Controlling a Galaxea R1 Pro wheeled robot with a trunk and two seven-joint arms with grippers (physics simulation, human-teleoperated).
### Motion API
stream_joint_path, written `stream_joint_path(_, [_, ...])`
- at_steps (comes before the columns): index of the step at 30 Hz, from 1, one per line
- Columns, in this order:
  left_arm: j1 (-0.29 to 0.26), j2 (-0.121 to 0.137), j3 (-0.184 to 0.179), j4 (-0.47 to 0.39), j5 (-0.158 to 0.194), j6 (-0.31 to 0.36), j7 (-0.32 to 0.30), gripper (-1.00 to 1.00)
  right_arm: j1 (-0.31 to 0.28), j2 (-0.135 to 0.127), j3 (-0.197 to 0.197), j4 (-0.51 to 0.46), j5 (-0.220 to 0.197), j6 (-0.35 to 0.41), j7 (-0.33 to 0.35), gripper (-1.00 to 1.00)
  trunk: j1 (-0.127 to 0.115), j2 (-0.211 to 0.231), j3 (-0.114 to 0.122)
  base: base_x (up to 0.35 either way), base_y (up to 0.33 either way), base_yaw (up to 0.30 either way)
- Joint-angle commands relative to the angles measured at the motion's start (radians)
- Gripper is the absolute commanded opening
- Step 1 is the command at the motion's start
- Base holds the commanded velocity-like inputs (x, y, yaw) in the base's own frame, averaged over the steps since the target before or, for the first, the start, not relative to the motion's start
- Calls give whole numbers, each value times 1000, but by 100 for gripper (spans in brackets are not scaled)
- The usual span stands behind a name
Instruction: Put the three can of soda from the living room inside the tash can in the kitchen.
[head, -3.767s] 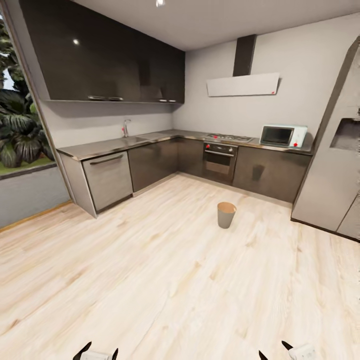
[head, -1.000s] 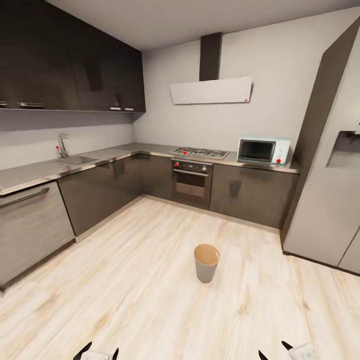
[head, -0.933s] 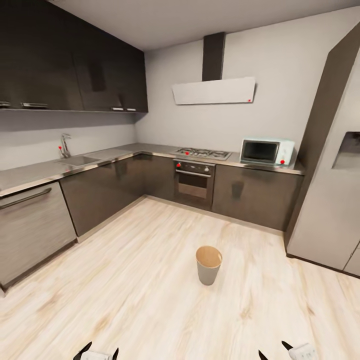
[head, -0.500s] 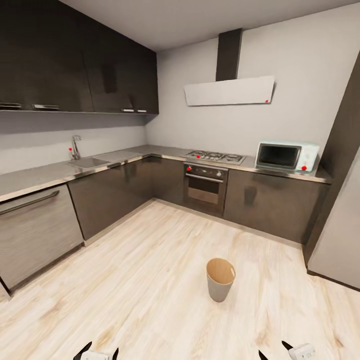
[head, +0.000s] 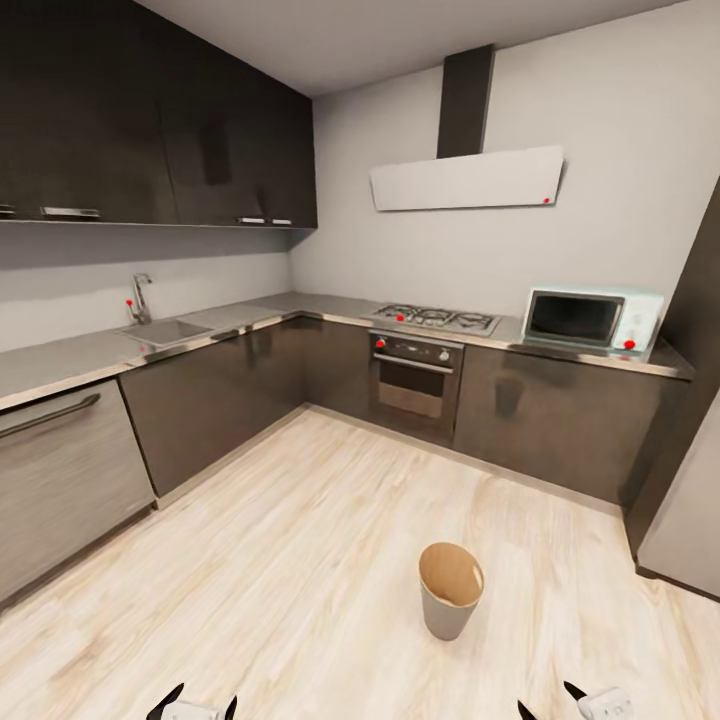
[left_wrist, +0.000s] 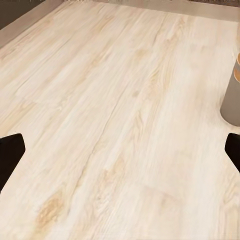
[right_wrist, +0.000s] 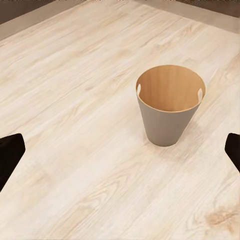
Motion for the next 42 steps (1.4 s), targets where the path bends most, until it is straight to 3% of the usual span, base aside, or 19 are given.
stream_joint_path(1, [0, 0, 0, 0, 0, 0, 0, 100, 0, 0, 0, 0, 0, 0, 0, 100, 0, 0, 0, 328, 0, 1])
stream_joint_path(32, [0, 0, -1, 1, 0, -2, 0, 100, 0, 2, 1, 0, 0, 1, 1, 100, 0, 0, 14, 327, 0, -22])
stream_joint_path(42, [0, 0, 0, 1, 0, -3, 1, 100, 0, 2, 2, 0, 0, 1, 1, 100, 0, 0, 20, 100, 0, -58])
